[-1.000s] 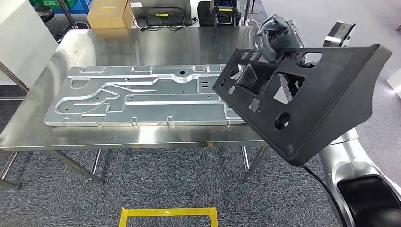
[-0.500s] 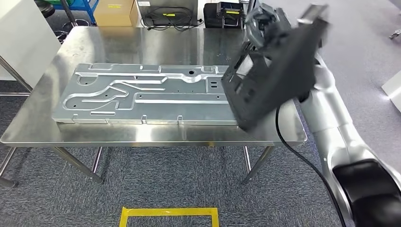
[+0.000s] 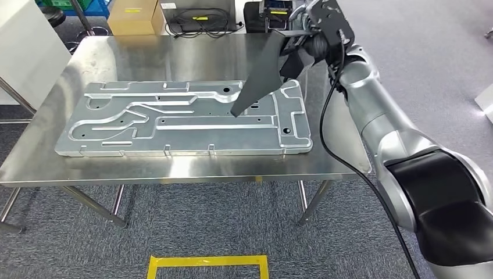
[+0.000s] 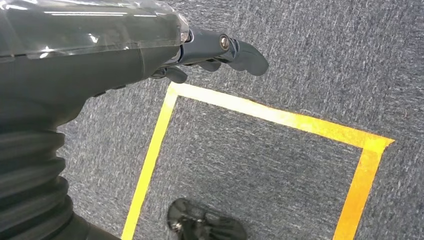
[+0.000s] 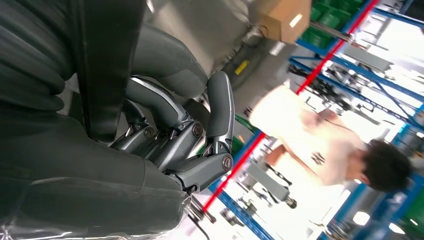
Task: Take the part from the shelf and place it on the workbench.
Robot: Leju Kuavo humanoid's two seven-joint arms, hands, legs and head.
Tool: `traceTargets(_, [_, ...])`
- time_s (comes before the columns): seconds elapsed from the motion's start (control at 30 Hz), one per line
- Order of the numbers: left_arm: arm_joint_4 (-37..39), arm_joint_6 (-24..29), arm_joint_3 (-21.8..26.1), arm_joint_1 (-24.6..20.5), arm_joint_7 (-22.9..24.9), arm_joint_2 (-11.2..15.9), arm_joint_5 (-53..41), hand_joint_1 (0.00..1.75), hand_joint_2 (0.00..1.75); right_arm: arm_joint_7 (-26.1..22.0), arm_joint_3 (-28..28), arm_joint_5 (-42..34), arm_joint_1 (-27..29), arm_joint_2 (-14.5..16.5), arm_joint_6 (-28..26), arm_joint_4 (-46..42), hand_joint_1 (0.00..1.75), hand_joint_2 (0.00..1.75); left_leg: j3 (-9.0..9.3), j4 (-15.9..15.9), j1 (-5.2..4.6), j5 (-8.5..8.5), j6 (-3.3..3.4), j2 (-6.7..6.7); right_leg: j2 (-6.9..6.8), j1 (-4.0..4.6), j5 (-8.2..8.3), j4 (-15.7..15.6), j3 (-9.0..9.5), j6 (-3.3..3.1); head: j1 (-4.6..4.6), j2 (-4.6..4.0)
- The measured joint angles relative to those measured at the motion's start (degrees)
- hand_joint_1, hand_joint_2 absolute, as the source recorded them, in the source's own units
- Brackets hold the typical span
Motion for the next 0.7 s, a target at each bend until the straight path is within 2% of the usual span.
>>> traceTargets(0.07, [0.0,0.0,0.0,0.0,-0.1,0.1,0.0,0.00,1.75,0.0,0.1,0.0,-0.6,0.4,-0.2,1.3,1.66,1.75,3.05,-6.9,0.09,2.94,0.05,0.02,-0.01,0.04,-0.68,0.9,-0.29,0.54,0.01,0.00])
traceTargets(0.1, [0.0,0.0,0.0,0.0,-0.2,0.2,0.0,0.00,1.75,0.1,0.1,0.1,-1.0,0.6,-0.3,2.0,1.66,1.75,3.88,-8.9,0.03,3.46,0.28,0.01,-0.02,0.10,-0.89,1.3,-0.53,0.84,0.00,0.00])
traceTargets(0.2, [0.0,0.0,0.0,0.2,-0.9,0.3,0.0,0.00,1.75,1.2,0.1,1.4,-1.7,0.9,-1.3,3.9,1.66,1.75,4.14,-9.7,-0.16,3.32,1.31,-0.06,-0.05,0.22,-1.12,1.6,-0.87,1.57,0.01,0.00])
traceTargets(0.27, [0.0,0.0,0.0,0.2,-1.6,0.5,0.0,0.00,1.75,2.3,0.1,2.9,-1.8,0.9,-2.4,4.9,1.66,1.75,4.36,-10.0,-0.07,3.41,2.03,-0.06,-0.05,0.05,-2.28,3.2,-1.51,2.13,0.02,0.00])
traceTargets(0.3, [0.0,0.0,0.0,0.2,-1.9,0.6,0.0,0.00,1.75,3.0,0.1,3.6,-1.8,0.9,-2.9,5.4,1.66,1.75,4.47,-10.1,0.01,3.44,2.37,-0.06,-0.04,-0.02,-3.55,5.4,-2.58,2.40,0.02,0.00])
traceTargets(0.37, [0.0,-0.1,0.0,0.2,-2.7,0.8,0.0,0.00,1.75,4.3,0.1,5.1,-1.7,0.7,-3.7,6.6,1.66,1.75,4.55,-10.1,-0.01,3.34,2.77,-0.08,-0.01,-0.08,-6.59,12.4,-6.15,2.74,0.02,0.00])
traceTargets(0.4, [0.0,-0.2,0.0,0.3,-3.2,0.9,0.0,0.00,1.75,5.1,0.3,6.1,-1.4,0.6,-4.0,7.3,1.66,1.75,4.61,-10.1,-0.02,3.28,2.84,-0.10,-0.01,-0.10,-7.57,15.7,-8.00,2.81,0.02,0.00])
traceTargets(0.43, [0.0,-0.4,0.0,0.4,-3.8,1.0,0.0,0.00,1.75,6.1,0.5,7.3,-1.1,0.4,-4.2,8.0,1.66,1.75,4.68,-10.1,-0.04,3.22,2.88,-0.12,-0.01,-0.11,-7.61,17.5,-9.18,2.81,0.02,0.00])
traceTargets(0.47, [0.0,-0.5,0.0,0.4,-4.5,1.0,0.0,0.00,1.75,7.2,0.8,8.6,-0.7,0.1,-4.3,8.6,1.66,1.75,4.78,-10.1,-0.06,3.15,2.87,-0.16,-0.02,-0.10,-6.65,17.2,-9.38,2.71,0.02,0.00])
traceTargets(0.5, [0.0,-0.7,-0.1,0.5,-5.1,1.0,0.0,0.00,1.75,8.3,1.2,9.9,-0.4,-0.1,-4.4,9.1,1.66,1.75,4.92,-10.1,-0.10,3.07,2.82,-0.20,-0.02,-0.08,-4.77,14.7,-8.44,2.51,0.02,0.00])
traceTargets(0.53, [0.0,-0.9,-0.1,0.5,-5.7,1.1,0.0,0.00,1.75,9.3,1.7,11.1,-0.2,-0.4,-4.5,9.5,1.66,1.75,5.06,-10.1,-0.14,2.97,2.73,-0.22,-0.02,-0.02,-2.47,10.7,-6.67,2.18,0.02,0.00])
traceTargets(0.6, [0.0,-1.4,-0.4,0.5,-6.6,1.1,0.0,0.00,1.75,11.3,2.6,13.1,-0.1,-0.9,-4.7,10.2,1.66,1.75,5.18,-10.1,-0.38,2.74,2.39,-0.25,-0.05,0.32,0.30,3.7,-3.47,1.54,0.02,0.00])
traceTargets(0.63, [0.0,-1.5,-0.5,0.5,-6.9,1.2,0.0,0.00,1.75,12.3,3.1,14.2,0.0,-1.3,-4.7,10.6,1.66,1.75,5.19,-10.1,-0.46,2.64,2.18,-0.24,-0.06,0.51,0.67,2.0,-2.72,1.33,0.02,0.00])
traceTargets(0.7, [0.0,-1.8,-0.8,0.6,-7.2,1.3,0.0,0.00,1.75,14.5,4.4,16.4,0.7,-2.1,-4.6,11.3,1.66,1.75,5.33,-10.3,-0.50,2.55,1.65,-0.23,-0.04,0.66,0.53,1.4,-2.49,1.05,0.02,0.00])
